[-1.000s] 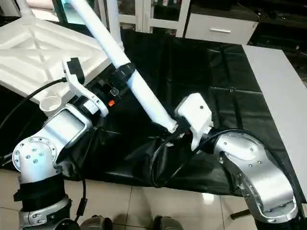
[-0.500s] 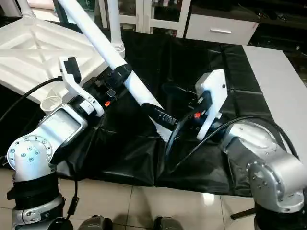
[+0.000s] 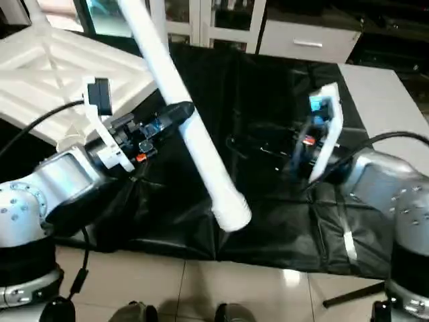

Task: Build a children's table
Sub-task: Pick table leg

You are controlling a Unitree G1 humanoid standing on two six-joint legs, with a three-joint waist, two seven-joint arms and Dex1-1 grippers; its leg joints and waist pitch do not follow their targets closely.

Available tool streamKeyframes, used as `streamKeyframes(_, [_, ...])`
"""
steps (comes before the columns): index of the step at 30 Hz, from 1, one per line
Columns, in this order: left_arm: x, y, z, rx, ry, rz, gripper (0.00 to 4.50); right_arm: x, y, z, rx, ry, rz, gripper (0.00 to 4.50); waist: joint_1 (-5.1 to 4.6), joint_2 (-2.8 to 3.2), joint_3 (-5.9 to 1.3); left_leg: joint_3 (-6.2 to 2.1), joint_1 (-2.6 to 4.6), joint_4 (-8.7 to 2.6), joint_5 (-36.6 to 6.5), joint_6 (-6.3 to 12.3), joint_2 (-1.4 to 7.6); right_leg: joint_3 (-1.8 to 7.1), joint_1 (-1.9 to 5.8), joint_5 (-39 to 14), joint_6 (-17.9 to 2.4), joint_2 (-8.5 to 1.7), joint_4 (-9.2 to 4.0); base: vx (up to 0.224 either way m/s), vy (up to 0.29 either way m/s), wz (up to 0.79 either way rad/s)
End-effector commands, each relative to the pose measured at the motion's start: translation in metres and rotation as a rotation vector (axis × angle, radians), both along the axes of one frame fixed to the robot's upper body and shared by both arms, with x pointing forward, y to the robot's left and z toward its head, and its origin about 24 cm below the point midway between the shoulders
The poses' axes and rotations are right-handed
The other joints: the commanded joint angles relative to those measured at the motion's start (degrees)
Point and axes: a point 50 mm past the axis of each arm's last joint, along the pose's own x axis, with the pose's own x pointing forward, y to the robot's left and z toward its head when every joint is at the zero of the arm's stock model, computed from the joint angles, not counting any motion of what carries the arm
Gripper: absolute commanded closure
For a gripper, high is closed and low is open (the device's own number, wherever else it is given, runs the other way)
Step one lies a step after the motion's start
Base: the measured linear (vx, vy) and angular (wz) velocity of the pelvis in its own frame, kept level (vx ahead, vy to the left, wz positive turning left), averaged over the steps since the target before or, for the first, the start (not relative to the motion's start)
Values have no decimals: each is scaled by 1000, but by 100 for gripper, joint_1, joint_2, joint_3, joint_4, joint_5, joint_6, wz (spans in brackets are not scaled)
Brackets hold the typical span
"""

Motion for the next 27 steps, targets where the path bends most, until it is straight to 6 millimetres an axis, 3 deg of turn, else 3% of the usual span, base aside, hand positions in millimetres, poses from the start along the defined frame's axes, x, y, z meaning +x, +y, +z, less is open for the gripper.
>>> streamKeyframes(1, [-4, -3, 11, -6, -57, -87, 273, -3, -4, 4, 28, 25, 36, 0, 47, -55, -474, -100, 36, -353, 374, 586, 249, 303, 407, -247, -1397, -397, -345, 0, 0, 0])
streamKeyframes(14, [-11, 4, 20, -19, -131, -244, 273, -24, 12, 5, 52, 75, 222, 0, 63, -21, -441, -95, 53, -381, 204, 411, 263, 306, 379, -537, -1356, -413, -388, 0, 0, 0])
streamKeyframes(23, [-16, -1, 20, 63, -185, -360, 273, -24, 23, -6, -50, 81, 251, 0, 78, -29, -434, -103, 47, -415, 158, 225, 280, 309, 371, -671, -1197, -421, -396, 0, 0, 0])
streamKeyframes(27, [-17, -3, 21, 76, -207, -390, 273, -24, 28, -9, -81, 85, 259, 0, 81, -15, -432, -100, 51, -420, 88, 158, 284, 317, 370, -684, -1234, -435, -401, 0, 0, 0])
